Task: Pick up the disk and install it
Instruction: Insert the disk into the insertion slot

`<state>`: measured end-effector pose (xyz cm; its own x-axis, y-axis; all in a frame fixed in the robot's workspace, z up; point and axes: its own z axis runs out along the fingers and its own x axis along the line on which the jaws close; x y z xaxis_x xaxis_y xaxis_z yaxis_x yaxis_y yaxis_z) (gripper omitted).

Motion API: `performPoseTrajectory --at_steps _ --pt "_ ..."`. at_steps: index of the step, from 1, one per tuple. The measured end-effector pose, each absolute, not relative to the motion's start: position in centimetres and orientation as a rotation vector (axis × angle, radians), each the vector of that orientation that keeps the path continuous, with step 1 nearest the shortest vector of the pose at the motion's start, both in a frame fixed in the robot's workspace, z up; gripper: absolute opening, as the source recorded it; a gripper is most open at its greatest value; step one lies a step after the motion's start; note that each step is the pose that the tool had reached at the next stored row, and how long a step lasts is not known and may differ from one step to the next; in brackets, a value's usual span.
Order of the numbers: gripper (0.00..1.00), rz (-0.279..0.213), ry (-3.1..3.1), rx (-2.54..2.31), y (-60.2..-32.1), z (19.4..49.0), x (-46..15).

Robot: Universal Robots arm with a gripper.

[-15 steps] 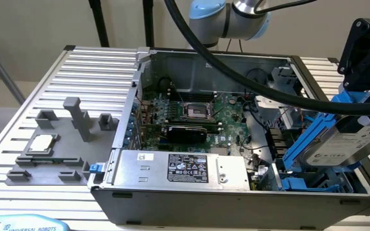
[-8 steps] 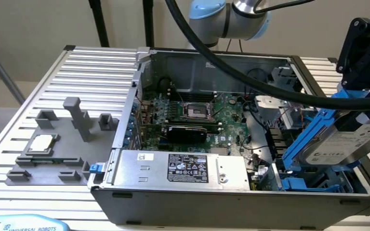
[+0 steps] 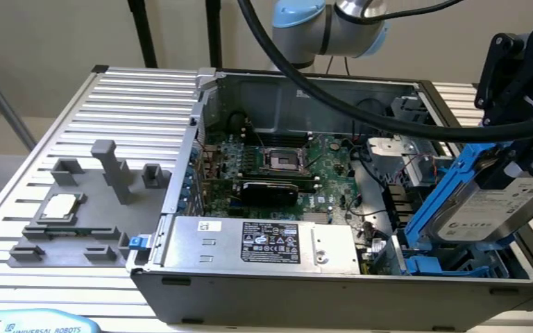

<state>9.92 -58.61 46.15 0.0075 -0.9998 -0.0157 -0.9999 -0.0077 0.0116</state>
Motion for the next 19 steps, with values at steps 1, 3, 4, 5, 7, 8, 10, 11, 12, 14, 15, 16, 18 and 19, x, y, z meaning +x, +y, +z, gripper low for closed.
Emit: performPoseTrajectory --at_steps 1,3,4,5,7,8,10,11,12,14,15,16,18,19 --pt "0.33 0.029 2.212 -2.229 -58.55 46.06 9.91" --pt "0.33 0.028 2.212 -2.229 -58.56 45.98 9.91" --pt "0.33 0.027 2.212 -2.229 -58.56 45.98 9.91" --pt "0.33 0.027 2.212 -2.229 -58.54 45.98 9.92" --pt "0.33 0.027 2.212 -2.229 -58.50 45.90 9.92" --pt "0.33 0.027 2.212 -2.229 -58.49 45.84 9.92" --pt "0.33 0.027 2.212 -2.229 -58.42 45.71 9.93" --pt "0.33 0.028 2.213 -2.229 -58.41 45.64 9.97" --pt "0.33 0.029 2.213 -2.230 -58.41 45.59 10.03" --pt "0.33 0.031 2.214 -2.230 -58.40 45.46 10.16" --pt "0.33 0.032 2.216 -2.230 -58.40 45.39 10.20" --pt "0.33 0.034 2.218 -2.229 -58.40 45.31 10.22" --pt "0.33 0.037 2.222 -2.228 -58.40 45.15 10.25" --pt "0.33 0.038 2.224 -2.227 -58.39 45.09 10.27"
